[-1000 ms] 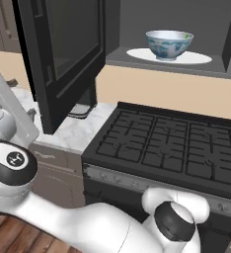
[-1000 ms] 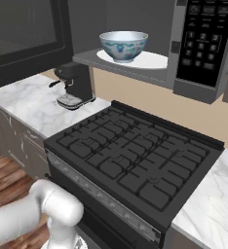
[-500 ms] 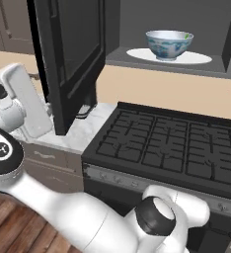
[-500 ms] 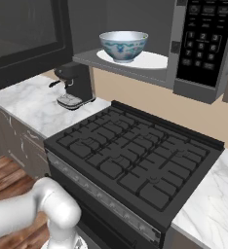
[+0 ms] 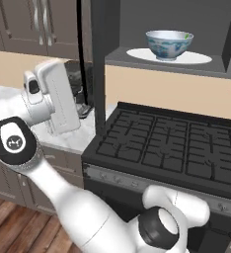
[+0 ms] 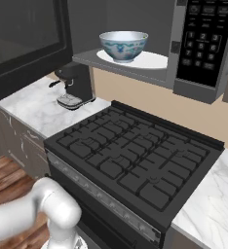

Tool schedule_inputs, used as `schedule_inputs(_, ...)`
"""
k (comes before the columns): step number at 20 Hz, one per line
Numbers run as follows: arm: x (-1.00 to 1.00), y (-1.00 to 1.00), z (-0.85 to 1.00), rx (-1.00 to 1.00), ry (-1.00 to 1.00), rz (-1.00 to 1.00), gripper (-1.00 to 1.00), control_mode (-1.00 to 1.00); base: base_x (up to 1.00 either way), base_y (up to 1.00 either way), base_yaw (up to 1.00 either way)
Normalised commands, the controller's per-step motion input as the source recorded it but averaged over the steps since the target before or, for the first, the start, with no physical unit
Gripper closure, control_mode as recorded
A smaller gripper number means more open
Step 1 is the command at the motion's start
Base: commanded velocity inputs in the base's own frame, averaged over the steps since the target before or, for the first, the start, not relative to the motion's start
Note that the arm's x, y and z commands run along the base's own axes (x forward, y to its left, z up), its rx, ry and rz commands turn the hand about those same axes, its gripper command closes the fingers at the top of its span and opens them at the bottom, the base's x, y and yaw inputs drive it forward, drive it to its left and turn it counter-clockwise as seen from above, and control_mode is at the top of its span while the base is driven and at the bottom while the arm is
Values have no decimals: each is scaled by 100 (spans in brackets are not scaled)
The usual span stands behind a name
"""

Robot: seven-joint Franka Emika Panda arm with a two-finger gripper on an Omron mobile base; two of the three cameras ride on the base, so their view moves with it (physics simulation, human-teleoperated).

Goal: Place the bowl containing the potato and carrot in the microwave. Close the microwave door and press the start button to microwave the meal.

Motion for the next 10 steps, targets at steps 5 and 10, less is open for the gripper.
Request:
schedule_inputs(5,-12,-100,0,11,-12,-22,-100,-100,0,0,0)
schedule_inputs(10,0,-100,1,16,-5,-11,-100,-100,0,0,0)
